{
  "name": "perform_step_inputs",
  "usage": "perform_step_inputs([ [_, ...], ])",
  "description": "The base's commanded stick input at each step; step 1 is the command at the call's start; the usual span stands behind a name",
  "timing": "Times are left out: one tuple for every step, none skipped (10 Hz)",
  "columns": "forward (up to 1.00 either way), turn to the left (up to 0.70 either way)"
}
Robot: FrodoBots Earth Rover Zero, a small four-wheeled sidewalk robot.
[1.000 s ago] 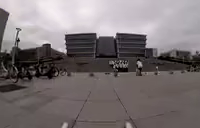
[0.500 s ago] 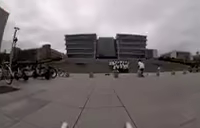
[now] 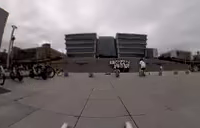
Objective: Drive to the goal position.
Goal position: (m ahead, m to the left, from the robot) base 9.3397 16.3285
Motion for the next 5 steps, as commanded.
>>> perform_step_inputs([
  [0.70,0.00],
  [0.70,0.00],
  [0.70,0.00],
  [0.70,0.00],
  [0.70,0.00],
])
